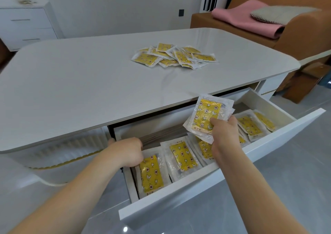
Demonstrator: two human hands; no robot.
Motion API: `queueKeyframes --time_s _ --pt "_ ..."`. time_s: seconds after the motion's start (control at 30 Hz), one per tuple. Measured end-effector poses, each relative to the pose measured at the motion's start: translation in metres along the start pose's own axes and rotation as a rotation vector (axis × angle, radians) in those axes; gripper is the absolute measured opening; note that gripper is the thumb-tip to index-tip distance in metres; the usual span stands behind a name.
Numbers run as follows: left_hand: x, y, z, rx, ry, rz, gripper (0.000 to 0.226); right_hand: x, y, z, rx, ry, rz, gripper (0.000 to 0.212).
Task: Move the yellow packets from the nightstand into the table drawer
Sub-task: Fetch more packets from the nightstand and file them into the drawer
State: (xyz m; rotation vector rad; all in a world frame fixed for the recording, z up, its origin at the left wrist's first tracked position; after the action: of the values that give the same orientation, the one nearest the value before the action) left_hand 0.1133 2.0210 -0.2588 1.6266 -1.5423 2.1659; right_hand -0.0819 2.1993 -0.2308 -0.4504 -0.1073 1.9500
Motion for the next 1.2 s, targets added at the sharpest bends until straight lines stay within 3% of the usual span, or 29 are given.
queueKeyframes --time_s 0.13,0.23,0.33,0.47,0.57,0.73,0.87,1.07,1.2 --pt "0.003 -0.008 -0.004 0.04 0.179 -0.059 0.012 -0.006 0.0 0.003 0.001 -0.093 0.068 0.031" --pt "0.02 -0.014 -0.013 -0.022 0.111 -0.155 0.011 -0.012 0.002 0.015 0.031 -0.359 0.167 0.019" --pt "0.049 -0.021 -0.032 -0.196 -0.237 -0.231 0.021 -0.012 0.005 0.028 0.02 -0.529 0.271 0.018" --pt "0.073 -0.019 -0.076 -0.39 -0.793 -0.159 0.017 -0.001 0.018 0.048 -0.02 -0.579 0.402 0.021" --pt "0.084 -0.006 -0.119 -0.454 -0.973 -0.089 0.027 0.021 0.036 0.064 -0.039 -0.666 0.416 0.03" --pt "0.094 0.014 -0.193 -0.501 -0.935 -0.098 0.008 0.061 0.069 0.083 -0.085 -0.664 0.439 0.026" --pt "0.104 0.032 -0.24 -0.52 -0.995 -0.085 0.01 0.098 0.108 0.109 -0.047 -0.685 0.364 0.019" --pt "0.131 0.062 -0.271 -0.478 -1.015 -0.279 0.019 0.161 0.18 0.154 0.019 -1.077 0.13 0.017" --pt "0.135 0.079 -0.296 -0.463 -0.888 -0.357 0.016 0.18 0.209 0.149 -0.001 -1.319 0.131 0.028"
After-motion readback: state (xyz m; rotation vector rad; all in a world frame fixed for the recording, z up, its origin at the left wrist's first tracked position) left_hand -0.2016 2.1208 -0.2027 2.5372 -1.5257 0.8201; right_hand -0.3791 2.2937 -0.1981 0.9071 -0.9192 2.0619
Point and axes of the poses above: each hand's wrist, its own y-axis towards the middle knuckle, its own x-axis out of the back of the hand, z = x × y, the point moved 9 cm from there along y, towards the middle knuckle, and after that the axes turned 9 degrees about z, right-handed, at the moved point
